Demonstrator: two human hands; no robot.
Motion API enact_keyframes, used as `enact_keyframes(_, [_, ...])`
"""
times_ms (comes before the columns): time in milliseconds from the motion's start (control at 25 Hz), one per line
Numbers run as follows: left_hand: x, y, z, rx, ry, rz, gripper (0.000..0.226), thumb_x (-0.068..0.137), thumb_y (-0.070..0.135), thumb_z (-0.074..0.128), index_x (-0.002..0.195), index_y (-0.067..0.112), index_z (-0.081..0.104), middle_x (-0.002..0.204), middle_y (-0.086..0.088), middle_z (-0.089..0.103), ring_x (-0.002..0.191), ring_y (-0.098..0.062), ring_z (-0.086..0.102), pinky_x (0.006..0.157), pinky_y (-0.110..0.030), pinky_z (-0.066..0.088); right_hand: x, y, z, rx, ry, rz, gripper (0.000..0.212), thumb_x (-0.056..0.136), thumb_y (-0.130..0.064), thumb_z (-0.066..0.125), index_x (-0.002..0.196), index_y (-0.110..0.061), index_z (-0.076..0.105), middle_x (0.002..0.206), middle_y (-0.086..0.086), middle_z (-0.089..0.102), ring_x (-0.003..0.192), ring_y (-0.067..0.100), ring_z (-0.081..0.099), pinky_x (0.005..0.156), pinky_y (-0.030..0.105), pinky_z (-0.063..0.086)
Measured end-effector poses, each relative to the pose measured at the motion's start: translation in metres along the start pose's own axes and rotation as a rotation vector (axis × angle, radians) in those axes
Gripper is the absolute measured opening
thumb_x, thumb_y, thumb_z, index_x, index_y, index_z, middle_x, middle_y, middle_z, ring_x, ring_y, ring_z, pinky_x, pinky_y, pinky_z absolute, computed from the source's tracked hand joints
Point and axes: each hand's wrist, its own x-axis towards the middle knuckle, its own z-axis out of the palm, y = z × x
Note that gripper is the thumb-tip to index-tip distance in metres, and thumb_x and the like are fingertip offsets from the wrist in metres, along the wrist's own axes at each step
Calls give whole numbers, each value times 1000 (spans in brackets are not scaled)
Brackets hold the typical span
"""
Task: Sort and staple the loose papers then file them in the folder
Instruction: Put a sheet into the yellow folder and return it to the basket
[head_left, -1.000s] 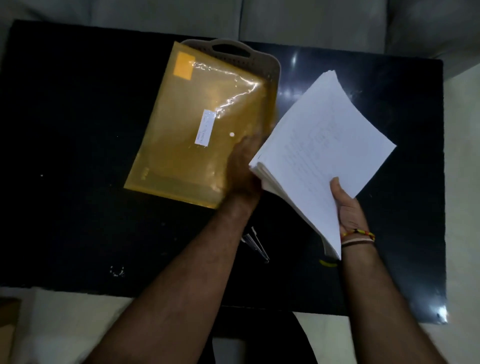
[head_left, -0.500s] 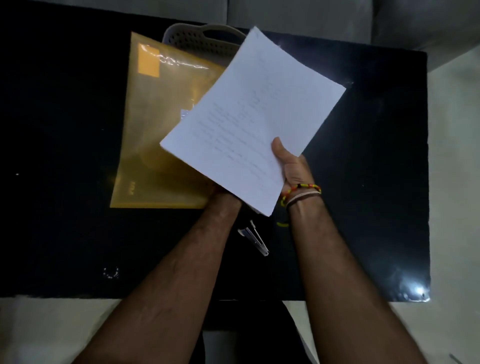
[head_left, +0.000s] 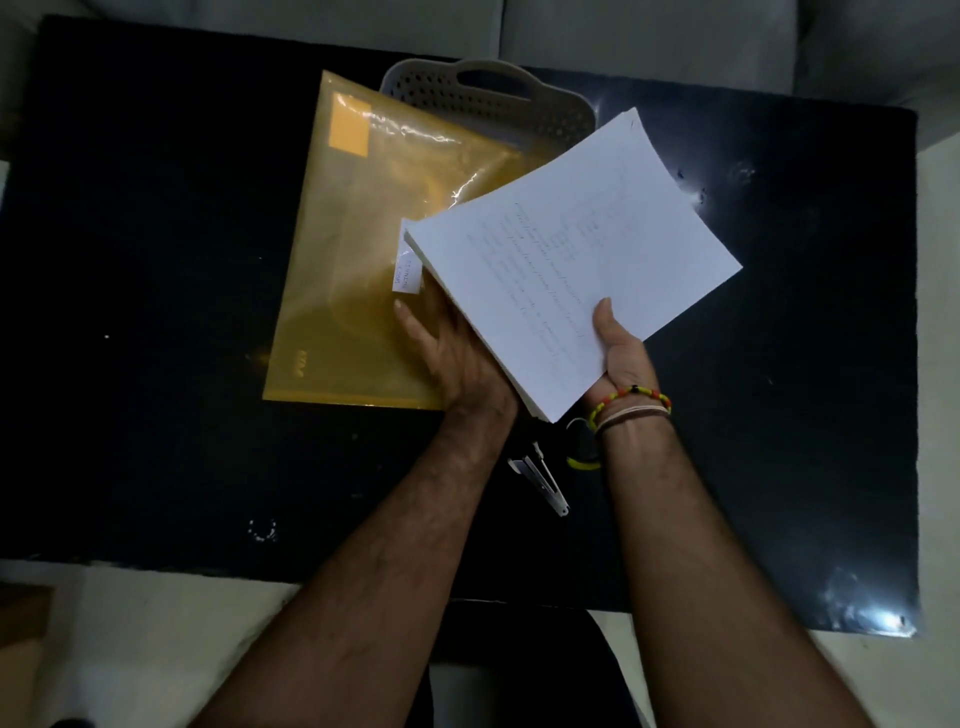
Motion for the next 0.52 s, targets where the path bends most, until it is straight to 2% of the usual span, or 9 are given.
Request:
enact_keyframes(40, [4,-2,-3,-73,13,7,66,91,51,39,148,24,20,158,-6,17,147,-29,6,113,-59,0,3,1,-3,8,15,-8,40,84,-23,69,120,-6,62,120,17,66,112,37,62,95,56,48])
enact_keyframes(80, [11,-5,-8,-182,23,-37,58,92,44,43,145,22,29,154,-8,27,145,-29,17,112,-55,16,1,3,-4,8,20,-2,50,79,-24,73,124,-6,60,122,17,65,112,38,62,94,57,48])
enact_keyframes(160, [29,-17,-21,-352,83,-156,29,94,27,51,121,18,55,128,-9,59,120,-29,53,93,-42,44,1,5,-5,-6,39,-1,73,65,-24,84,131,-7,56,125,18,63,112,41,61,93,60,47])
enact_keyframes(200, [35,-22,-27,-395,103,-215,19,94,24,52,110,17,60,114,-7,67,105,-27,62,84,-38,50,2,3,-7,0,63,-3,79,60,-24,88,131,-7,56,125,18,63,111,42,61,93,62,47])
enact_keyframes(280, [40,-31,-36,-491,179,-328,19,96,27,51,107,18,63,105,-5,70,94,-25,66,76,-34,51,-1,-1,-10,-27,99,-38,85,53,-22,94,128,-6,58,123,18,65,109,43,62,90,65,46])
enact_keyframes(360, [31,-31,-45,-532,313,-364,28,99,33,44,112,16,63,104,-5,71,90,-23,67,68,-29,47,-9,-12,-10,-100,206,-144,71,62,-18,91,124,-3,59,119,16,67,106,40,65,85,64,50])
enact_keyframes(440, [19,-24,-44,-538,398,-333,31,101,33,39,111,15,63,96,-5,72,81,-23,68,61,-28,42,-15,-22,-8,-179,261,-278,47,77,-10,79,119,-2,61,114,13,69,100,31,69,86,55,54])
enact_keyframes(520, [8,-13,-37,-564,445,-259,28,101,31,41,108,16,64,82,-6,72,68,-24,67,56,-26,39,-22,-29,-6,-285,259,-393,32,83,-3,72,114,-2,62,105,6,70,90,16,70,85,38,57])
